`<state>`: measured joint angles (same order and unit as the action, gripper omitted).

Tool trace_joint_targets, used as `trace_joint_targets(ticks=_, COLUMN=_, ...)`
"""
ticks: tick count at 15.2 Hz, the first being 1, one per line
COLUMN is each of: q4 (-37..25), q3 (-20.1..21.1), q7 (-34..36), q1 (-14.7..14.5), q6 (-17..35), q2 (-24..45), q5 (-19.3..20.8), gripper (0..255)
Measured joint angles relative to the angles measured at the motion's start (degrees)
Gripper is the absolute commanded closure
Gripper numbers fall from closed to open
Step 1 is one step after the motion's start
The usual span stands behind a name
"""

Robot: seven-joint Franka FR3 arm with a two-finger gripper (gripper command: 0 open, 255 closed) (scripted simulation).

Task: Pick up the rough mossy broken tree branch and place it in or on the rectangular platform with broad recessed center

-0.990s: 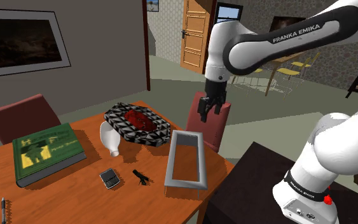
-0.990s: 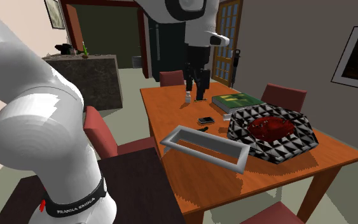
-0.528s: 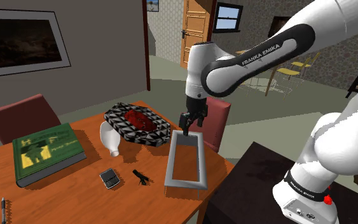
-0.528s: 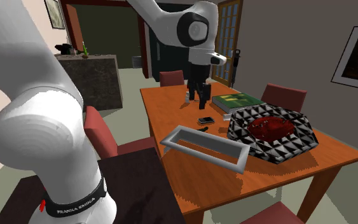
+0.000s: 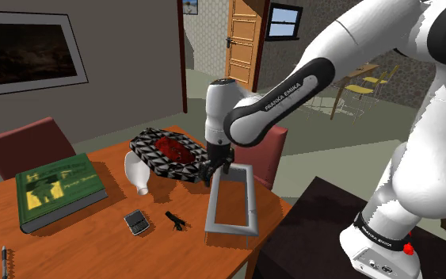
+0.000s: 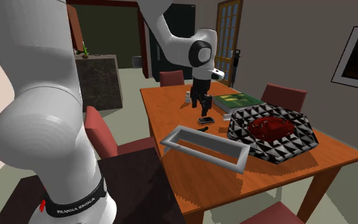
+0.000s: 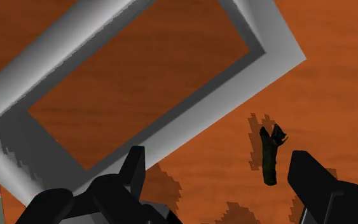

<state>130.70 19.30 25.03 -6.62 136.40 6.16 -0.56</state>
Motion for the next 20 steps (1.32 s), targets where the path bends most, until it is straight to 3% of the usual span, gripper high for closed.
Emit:
trace_joint_targets(ticks=9, q4=-14.5, q3=-1.8, q7=8.0, q1=-6.3, q6=5.5, q2=20.3, q5=9.4, gripper=0)
trace_joint_targets(ticks=16, q4=-29.7, q3=-4.1, q7=10.6, q1=-11.8, q6=5.0, q2=34.7, q5=13.2, gripper=0)
trace_joint_targets(ticks=20, q4=-32.4, q3=-4.8, q7=11.2, q1=-13.0, q6=6.0, q2=38.3, q5=13.9, gripper=0)
